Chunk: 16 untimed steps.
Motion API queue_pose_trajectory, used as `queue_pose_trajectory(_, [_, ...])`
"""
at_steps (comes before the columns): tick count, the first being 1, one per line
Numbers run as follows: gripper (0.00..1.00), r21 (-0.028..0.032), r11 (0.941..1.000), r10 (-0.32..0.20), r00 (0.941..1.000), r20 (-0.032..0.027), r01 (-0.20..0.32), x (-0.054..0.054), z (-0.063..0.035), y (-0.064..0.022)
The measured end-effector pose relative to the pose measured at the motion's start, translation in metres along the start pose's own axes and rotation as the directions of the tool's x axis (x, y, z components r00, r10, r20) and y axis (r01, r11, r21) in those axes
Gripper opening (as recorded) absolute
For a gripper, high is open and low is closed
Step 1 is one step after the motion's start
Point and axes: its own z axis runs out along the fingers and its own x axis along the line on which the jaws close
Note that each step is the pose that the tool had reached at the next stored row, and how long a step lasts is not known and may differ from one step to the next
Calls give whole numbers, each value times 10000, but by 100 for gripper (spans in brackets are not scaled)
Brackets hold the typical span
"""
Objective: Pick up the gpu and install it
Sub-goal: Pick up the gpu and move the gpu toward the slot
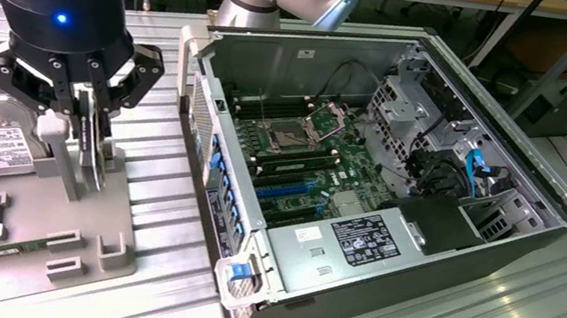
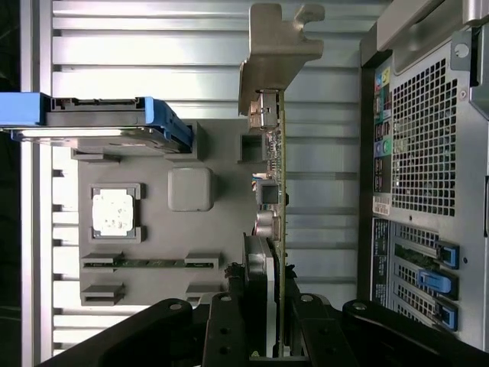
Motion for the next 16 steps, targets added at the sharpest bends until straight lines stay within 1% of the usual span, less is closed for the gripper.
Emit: queue_pose_trajectory(16, [28, -1, 10000, 0, 10000, 1, 0, 0, -99, 5])
